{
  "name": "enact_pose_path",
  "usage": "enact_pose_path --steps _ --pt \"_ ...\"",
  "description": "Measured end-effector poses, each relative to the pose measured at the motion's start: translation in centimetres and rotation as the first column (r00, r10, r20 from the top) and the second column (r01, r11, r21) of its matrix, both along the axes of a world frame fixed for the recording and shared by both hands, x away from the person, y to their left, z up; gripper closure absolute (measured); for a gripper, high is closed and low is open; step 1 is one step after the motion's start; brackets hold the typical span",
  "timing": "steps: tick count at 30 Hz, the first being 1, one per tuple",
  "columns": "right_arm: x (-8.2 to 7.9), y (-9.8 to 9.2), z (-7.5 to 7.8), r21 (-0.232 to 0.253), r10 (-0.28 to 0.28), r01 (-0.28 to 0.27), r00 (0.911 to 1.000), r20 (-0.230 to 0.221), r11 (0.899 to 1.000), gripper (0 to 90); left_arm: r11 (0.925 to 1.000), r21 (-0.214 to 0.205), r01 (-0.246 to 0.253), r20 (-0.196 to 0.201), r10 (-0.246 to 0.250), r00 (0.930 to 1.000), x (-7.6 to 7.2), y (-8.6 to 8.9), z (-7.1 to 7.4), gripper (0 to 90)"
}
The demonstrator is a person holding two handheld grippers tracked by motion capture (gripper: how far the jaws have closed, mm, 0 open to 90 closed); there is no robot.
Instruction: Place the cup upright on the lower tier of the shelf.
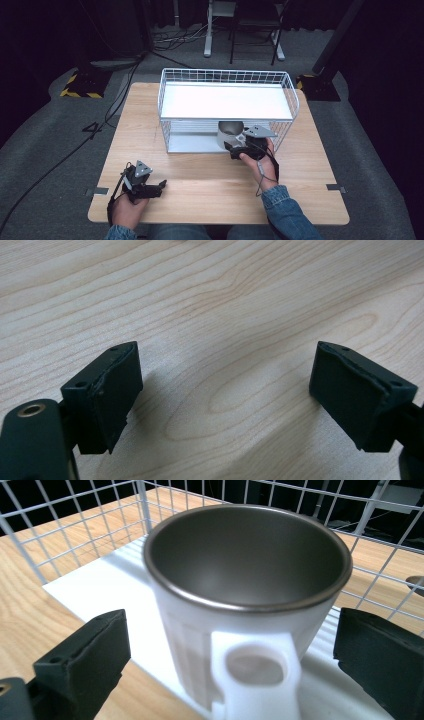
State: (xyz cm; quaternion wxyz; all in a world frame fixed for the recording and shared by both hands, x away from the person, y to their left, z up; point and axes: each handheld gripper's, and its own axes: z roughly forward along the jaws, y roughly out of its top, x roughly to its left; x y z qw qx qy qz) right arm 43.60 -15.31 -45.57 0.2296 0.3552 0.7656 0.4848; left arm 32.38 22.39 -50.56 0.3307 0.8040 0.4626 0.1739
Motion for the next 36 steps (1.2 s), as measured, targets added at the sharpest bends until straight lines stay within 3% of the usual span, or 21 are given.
enact_pose_path --steps 16,26,36 --pt "-3.4 -2.6 1.5 -0.018 0.038 -0.038 0.9993 0.004 0.999 2.0 1.0000 0.005 0.004 0.000 -0.004 1.0000 -0.6 0.3 0.0 14.2" --pt "-5.8 -6.6 3.1 -0.024 0.017 -0.017 0.9999 -0.001 1.000 2.0 0.9999 0.005 0.011 0.001 -0.011 0.9999 -0.7 0.5 0.0 14.3" --pt "-7.7 -10.5 3.7 -0.037 -0.021 0.020 0.9997 -0.010 0.999 2.0 0.9999 0.010 0.013 0.002 -0.013 0.9999 -0.2 0.6 0.0 14.2"
